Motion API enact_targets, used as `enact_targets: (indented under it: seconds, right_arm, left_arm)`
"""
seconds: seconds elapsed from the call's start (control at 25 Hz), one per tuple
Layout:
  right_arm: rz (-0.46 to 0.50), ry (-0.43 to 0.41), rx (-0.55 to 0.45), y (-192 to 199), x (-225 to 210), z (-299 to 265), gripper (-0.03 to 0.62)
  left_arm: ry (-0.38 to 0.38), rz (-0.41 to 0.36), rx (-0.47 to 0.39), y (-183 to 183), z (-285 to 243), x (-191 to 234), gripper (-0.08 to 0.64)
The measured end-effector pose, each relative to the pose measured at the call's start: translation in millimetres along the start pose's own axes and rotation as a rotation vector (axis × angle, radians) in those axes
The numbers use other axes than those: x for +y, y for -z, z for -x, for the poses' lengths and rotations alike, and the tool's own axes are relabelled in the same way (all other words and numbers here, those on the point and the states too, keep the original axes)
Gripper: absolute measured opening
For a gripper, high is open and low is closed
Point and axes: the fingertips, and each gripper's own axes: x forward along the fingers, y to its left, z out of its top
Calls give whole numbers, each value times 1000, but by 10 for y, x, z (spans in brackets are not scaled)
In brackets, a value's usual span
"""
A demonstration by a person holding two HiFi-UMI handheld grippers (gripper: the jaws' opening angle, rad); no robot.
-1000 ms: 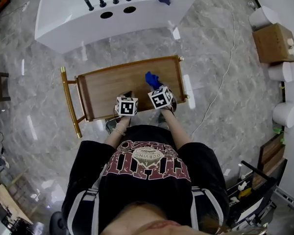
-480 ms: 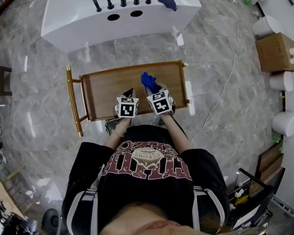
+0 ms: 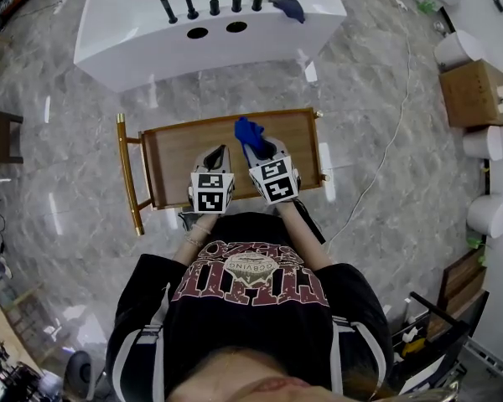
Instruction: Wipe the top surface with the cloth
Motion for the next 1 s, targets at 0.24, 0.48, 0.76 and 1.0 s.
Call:
enact_targets:
  seconds: [0.24, 0.48, 0.76, 1.0]
  right_arm:
    - [36, 9, -88, -399, 32, 153, 95]
    - [60, 1, -166, -777, 82, 366, 97]
    - [95, 4, -272, -1200, 152, 664, 95]
    - [103, 10, -342, -1381, 148, 806, 97]
  left_arm:
    - [-2, -7, -111, -400, 233, -25, 49]
    - [-20, -54, -222, -792, 436, -54, 49]
    - [-28, -96, -349, -1274, 739, -123, 49]
    - [-13, -99, -404, -1462, 858, -197, 49]
